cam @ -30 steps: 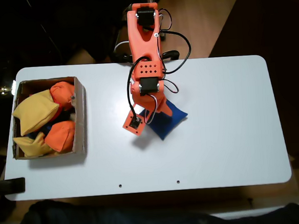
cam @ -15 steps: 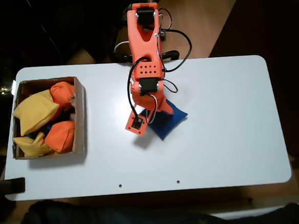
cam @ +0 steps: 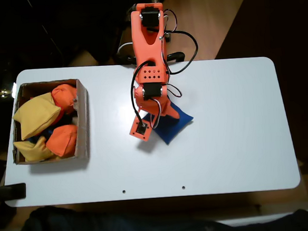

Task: Grasp a bag and put it in the box.

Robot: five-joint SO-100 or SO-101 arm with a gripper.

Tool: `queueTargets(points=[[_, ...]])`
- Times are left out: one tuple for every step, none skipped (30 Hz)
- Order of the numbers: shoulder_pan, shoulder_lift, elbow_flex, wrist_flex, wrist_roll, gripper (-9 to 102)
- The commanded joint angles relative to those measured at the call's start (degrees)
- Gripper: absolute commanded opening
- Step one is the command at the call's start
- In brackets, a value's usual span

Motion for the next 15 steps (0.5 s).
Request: queueTargets(points=[[0.4, -0.2, 0.3, -1.0, -0.3, 78], [0.4, -0.3, 0.4, -1.2, -0.3, 78], [0.4, -0.4, 0.5, -1.5, -0.4, 78], [0.4, -0.4, 0.6, -1.7, -0.4, 78], [0.4, -0.4, 0.7, -1.8, -0.4, 78], [0.4, -0.5, 0.8, -1.9, -0.4, 78], [0.4, -0.6, 0.9, -2.1, -0.3, 78], [0.3, -0.7, 0.9, -2.2, -0.2, 78], [0.2, -0.8, 1.0, -2.2, -0.2, 78], [0.2, -0.9, 1.0, -2.3, -0.2, 78], [0.1, -1.0, 1.0, -2.4, -0.1, 78], [0.1, -1.1, 1.1, -2.5, -0.1, 78], [0.1, -1.1, 1.1, -2.6, 0.0, 78], [0.1, -1.2, 1.1, -2.8, 0.1, 78], [0.1, -1.3, 1.1, -3.1, 0.2, 78]])
